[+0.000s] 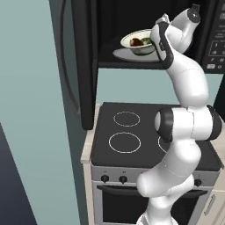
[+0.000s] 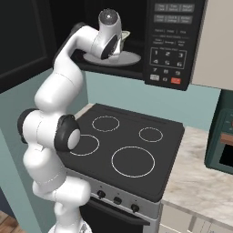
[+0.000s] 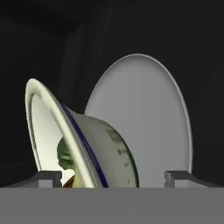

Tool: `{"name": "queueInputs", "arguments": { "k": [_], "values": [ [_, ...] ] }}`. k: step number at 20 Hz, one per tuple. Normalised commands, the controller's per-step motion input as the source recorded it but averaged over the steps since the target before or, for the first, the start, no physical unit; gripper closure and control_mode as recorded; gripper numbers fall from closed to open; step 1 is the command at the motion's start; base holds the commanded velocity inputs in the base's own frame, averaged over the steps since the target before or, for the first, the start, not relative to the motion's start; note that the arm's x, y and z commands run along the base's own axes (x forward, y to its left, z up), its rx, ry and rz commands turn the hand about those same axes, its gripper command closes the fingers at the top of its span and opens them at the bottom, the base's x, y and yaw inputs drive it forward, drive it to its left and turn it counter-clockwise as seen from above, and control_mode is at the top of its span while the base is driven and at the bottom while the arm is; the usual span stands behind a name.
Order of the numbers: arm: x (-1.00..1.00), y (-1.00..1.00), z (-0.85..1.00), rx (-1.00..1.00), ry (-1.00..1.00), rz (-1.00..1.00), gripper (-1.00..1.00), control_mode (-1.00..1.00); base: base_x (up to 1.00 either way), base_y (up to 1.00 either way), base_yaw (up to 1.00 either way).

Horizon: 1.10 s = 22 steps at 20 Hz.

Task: Place the bowl containing the broccoli and steak in the microwave. Close the microwave door and press the start button to microwave the meal.

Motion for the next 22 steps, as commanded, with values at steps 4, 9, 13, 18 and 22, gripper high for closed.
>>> {"name": "queueInputs", "arguments": {
  "k": [4, 9, 13, 18, 22],
  "values": [
    [-0.02, 0.00, 0.00, -0.02, 0.00, 0.00, -1.00, -1.00, 0.00, 0.00, 0.00],
    [-0.06, 0.00, 0.00, -0.02, 0.00, 0.00, -1.00, -1.00, 0.00, 0.00, 0.00],
    [-0.23, 0.06, 0.00, -0.04, 0.00, 0.00, -1.00, -1.00, 0.00, 0.00, 0.00],
    [-0.68, 0.28, 0.00, -0.09, -0.05, 0.02, -1.00, -1.00, 0.00, 0.00, 0.00],
    [-0.93, 0.24, 0.01, -0.05, -0.11, 0.08, -1.00, -1.00, 0.00, 0.00, 0.00]
  ]
}}
